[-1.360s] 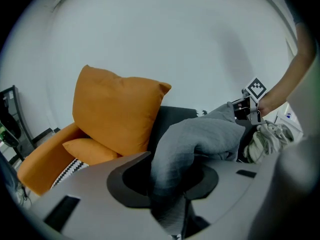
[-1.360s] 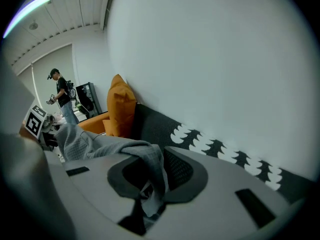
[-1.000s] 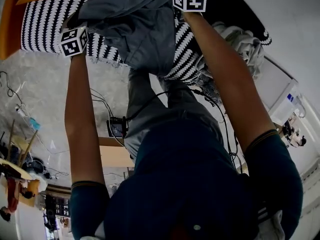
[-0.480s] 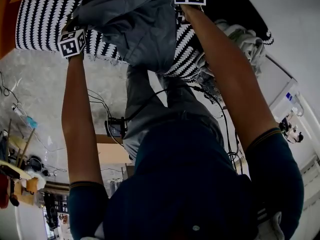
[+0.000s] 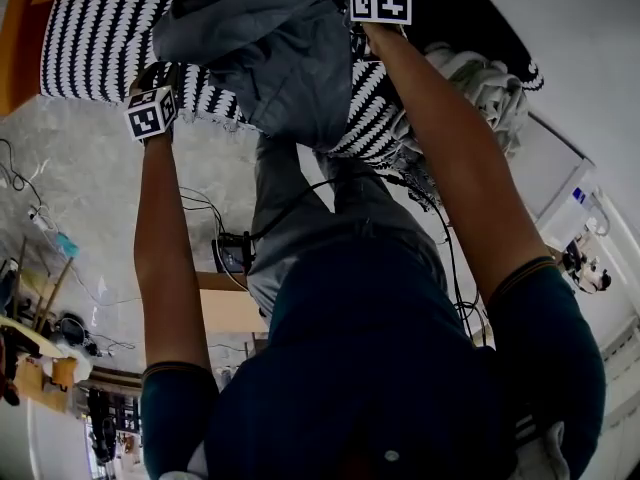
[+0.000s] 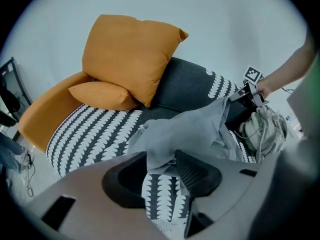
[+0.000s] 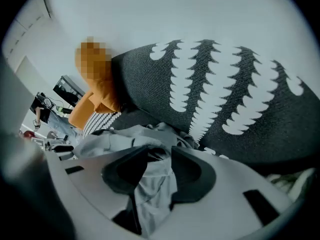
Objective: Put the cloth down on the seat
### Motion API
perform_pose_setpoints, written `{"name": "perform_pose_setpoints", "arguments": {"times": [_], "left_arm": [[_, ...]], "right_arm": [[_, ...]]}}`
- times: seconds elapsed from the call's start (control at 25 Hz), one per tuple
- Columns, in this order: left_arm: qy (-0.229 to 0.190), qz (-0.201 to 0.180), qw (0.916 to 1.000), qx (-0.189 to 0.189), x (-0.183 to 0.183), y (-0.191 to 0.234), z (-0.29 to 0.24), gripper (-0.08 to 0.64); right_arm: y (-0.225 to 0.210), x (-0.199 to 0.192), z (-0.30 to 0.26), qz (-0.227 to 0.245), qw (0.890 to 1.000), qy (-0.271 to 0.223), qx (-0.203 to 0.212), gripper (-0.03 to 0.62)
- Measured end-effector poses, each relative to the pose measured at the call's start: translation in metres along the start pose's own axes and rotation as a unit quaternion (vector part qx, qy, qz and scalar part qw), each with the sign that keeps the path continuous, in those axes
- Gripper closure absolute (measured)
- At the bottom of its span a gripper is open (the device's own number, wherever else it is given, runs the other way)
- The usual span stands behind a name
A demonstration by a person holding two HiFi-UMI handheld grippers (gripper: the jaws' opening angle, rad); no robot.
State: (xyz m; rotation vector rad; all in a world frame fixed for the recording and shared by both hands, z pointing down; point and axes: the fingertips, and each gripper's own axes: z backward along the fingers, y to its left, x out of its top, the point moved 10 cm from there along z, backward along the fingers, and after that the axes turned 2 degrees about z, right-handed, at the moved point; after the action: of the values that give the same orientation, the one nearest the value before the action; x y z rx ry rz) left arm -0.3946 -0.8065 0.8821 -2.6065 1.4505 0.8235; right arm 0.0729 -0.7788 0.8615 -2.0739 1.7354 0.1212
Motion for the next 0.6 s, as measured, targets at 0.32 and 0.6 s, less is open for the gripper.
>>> {"name": "perform_pose_setpoints", "arguments": {"times": [0.32,0.6], "left_arm": [[-0.075,-0.012,0.9966,0.034,0.007,-0.026,0.071,0.398],[-0.212,-0.033,0.9762,0.033,0.048,-0.082,0.146,0.555]], "right_arm": [[0.013,0.006,0.063,0.035,0.996,-0.086,0.008,0.504],[0.057,0.018,0.143,0.126,0.968,-0.201,0.082,0.578]]}}
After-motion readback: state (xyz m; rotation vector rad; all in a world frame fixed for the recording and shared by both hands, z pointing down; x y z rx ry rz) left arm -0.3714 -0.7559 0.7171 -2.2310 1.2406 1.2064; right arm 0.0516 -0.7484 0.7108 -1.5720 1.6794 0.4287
